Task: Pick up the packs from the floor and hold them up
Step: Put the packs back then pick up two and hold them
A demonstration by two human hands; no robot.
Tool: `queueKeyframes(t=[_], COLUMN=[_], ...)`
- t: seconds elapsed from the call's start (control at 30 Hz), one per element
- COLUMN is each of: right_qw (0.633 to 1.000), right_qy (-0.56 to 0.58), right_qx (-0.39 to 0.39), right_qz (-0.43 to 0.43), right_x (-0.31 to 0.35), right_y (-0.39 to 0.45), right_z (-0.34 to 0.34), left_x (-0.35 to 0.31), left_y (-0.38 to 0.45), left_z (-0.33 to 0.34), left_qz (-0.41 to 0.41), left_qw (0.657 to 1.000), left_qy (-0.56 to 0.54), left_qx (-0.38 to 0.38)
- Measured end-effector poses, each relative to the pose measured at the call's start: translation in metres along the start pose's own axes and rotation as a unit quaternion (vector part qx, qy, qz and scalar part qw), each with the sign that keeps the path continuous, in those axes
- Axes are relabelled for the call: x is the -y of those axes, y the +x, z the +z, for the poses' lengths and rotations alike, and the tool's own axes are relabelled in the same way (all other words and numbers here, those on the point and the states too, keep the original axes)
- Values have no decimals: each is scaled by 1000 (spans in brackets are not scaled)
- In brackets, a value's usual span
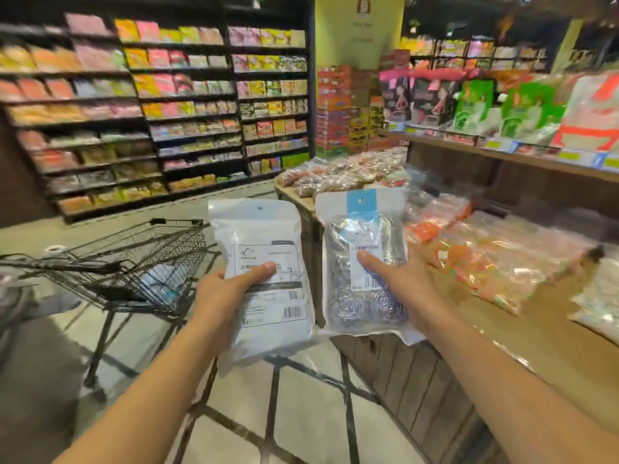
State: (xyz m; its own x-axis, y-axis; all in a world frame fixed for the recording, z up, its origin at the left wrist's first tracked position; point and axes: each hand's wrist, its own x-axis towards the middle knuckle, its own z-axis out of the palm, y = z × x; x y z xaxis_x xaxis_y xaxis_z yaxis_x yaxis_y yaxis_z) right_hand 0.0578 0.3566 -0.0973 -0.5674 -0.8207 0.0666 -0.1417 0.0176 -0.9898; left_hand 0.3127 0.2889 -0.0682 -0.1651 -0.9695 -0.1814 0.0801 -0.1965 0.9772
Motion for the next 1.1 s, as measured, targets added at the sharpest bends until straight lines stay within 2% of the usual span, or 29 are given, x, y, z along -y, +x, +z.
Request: queueKeyframes(t=[0.23,0.5,0.8,1.1], right_qw=[998,997,995,986], right_qy=[25,9,-3,1], right_qx=[49,76,100,164], right_qz=[10,10,19,34], right_x=[-4,-18,-8,-23], right_y=[111,232,376,505], right_z=[75,173,295,403], left_x=[-17,-26,-71,-86], left_y=[102,240,409,556], left_z=[-19,-61,-115,-142], left_qz=[-10,-29,-24,-21], left_qw=[999,997,996,991], left_qy=[-5,-22,-29,-30], left_qx=[-52,-69,-87,-131])
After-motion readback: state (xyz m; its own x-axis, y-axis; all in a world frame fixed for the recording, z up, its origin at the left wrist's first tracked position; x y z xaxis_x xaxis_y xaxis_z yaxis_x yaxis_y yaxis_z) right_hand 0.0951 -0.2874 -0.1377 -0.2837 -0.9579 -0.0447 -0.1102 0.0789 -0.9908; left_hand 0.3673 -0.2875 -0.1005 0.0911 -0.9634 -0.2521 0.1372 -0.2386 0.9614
